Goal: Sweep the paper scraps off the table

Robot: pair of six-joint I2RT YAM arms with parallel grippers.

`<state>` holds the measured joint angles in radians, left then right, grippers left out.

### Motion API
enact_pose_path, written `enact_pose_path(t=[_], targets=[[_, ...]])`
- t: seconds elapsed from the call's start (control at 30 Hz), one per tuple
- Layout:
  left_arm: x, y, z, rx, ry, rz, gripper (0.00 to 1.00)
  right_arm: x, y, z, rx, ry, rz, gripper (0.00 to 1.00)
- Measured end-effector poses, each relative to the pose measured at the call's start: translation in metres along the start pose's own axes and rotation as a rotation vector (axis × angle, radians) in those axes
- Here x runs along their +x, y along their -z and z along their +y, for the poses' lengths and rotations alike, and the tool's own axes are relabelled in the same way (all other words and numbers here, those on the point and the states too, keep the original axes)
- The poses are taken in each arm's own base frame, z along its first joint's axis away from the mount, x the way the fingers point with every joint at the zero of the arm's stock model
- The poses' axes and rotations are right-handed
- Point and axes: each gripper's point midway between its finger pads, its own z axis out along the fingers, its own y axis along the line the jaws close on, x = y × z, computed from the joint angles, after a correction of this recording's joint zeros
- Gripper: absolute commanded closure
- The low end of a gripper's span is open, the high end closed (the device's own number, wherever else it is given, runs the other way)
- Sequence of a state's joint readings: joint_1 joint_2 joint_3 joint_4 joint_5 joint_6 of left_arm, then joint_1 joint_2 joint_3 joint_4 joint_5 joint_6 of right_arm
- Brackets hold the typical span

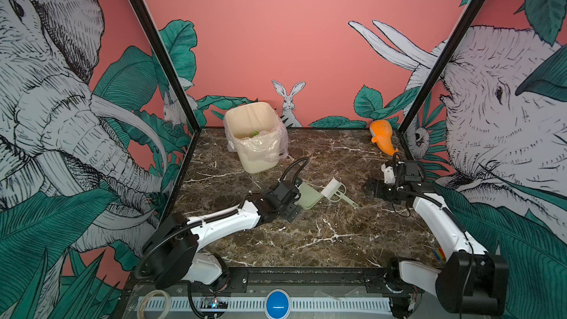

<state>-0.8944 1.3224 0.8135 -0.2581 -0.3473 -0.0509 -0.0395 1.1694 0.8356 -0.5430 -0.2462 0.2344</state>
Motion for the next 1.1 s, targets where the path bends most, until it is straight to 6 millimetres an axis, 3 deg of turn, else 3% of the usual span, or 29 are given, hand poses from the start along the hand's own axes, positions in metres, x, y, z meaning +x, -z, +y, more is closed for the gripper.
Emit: enact_pose_path(t=[0.1, 0.17, 0.27, 0.43, 0.73, 0.9, 1.1], targets=[[-0.011, 0.005, 0.044, -0.113, 0.048, -0.068, 0.0, -0.02, -0.003, -0.014, 0.089, 0.071, -0.112, 0.01], [-0.007, 0.003, 0.079, -0.213, 0.08, -0.088, 0.0, -0.024, -0.01, -0.024, 0.135, 0.116, -0.183, 0.01], [0.011, -0.003, 0.128, -0.362, 0.118, -0.09, 0.0, -0.017, -0.032, -0.033, 0.181, 0.188, -0.252, 0.01], [0.038, -0.003, 0.189, -0.524, 0.187, -0.119, 0.0, -0.003, -0.076, -0.04, 0.222, 0.287, -0.257, 0.01], [0.098, -0.018, 0.229, -0.641, 0.236, -0.125, 0.01, -0.028, -0.091, -0.026, 0.18, 0.382, -0.496, 0.01], [0.099, -0.032, 0.235, -0.626, 0.283, -0.214, 0.01, -0.016, -0.094, -0.027, 0.173, 0.403, -0.536, 0.01], [0.116, -0.046, 0.234, -0.594, 0.328, -0.221, 0.0, -0.032, -0.083, -0.018, 0.168, 0.42, -0.621, 0.01]])
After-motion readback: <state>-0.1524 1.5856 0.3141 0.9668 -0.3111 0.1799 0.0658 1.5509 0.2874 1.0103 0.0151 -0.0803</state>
